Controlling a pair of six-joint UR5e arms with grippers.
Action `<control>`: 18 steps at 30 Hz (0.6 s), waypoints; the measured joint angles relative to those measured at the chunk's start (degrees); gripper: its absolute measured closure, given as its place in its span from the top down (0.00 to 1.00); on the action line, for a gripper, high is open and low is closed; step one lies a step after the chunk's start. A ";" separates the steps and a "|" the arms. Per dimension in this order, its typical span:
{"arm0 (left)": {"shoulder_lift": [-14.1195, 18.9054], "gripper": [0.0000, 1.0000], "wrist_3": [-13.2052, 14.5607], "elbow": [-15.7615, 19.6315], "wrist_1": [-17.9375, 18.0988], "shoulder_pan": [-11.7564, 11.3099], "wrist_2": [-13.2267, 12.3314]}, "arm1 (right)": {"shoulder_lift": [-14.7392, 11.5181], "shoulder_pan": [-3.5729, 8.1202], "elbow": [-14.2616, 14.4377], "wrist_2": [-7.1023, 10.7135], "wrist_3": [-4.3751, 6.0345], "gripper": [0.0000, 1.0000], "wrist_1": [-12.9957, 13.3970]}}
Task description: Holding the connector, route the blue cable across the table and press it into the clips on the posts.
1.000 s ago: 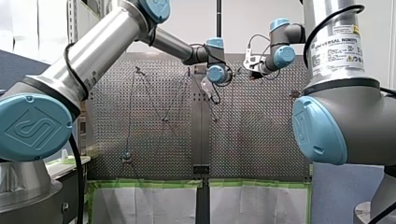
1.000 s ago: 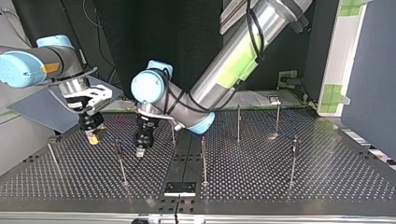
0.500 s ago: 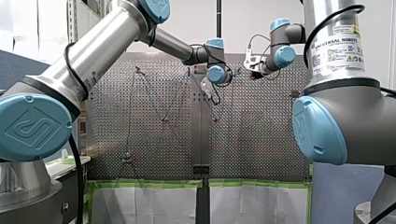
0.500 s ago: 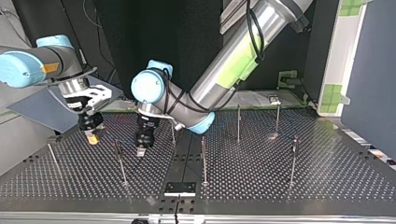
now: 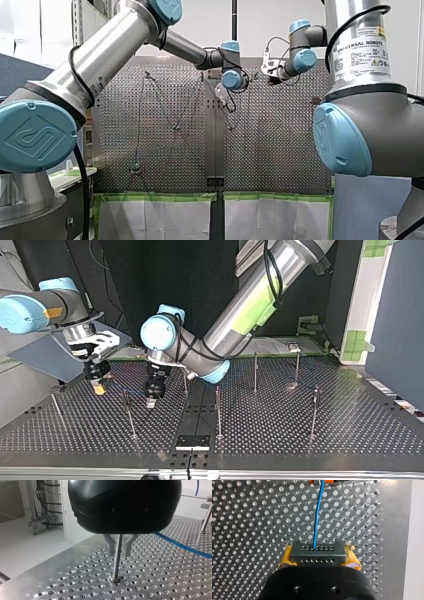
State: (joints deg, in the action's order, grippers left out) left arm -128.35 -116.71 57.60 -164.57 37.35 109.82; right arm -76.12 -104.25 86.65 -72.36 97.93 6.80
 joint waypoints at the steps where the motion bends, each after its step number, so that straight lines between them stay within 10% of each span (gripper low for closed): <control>1: 0.00 0.79 0.00 0.00 0.00 0.00 0.00 | 0.00 0.00 0.00 0.00 0.00 0.00 0.00; 3: 0.00 1.00 0.00 0.00 0.00 0.00 0.00 | 0.00 0.00 0.00 0.00 0.00 0.00 0.00; 18: 0.00 1.00 0.00 0.00 0.00 0.00 0.00 | 0.00 0.00 0.00 0.00 0.00 0.00 0.00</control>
State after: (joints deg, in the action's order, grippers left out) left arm -128.35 -116.71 57.59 -164.57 37.35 109.81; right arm -76.12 -104.26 86.65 -72.36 97.93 6.80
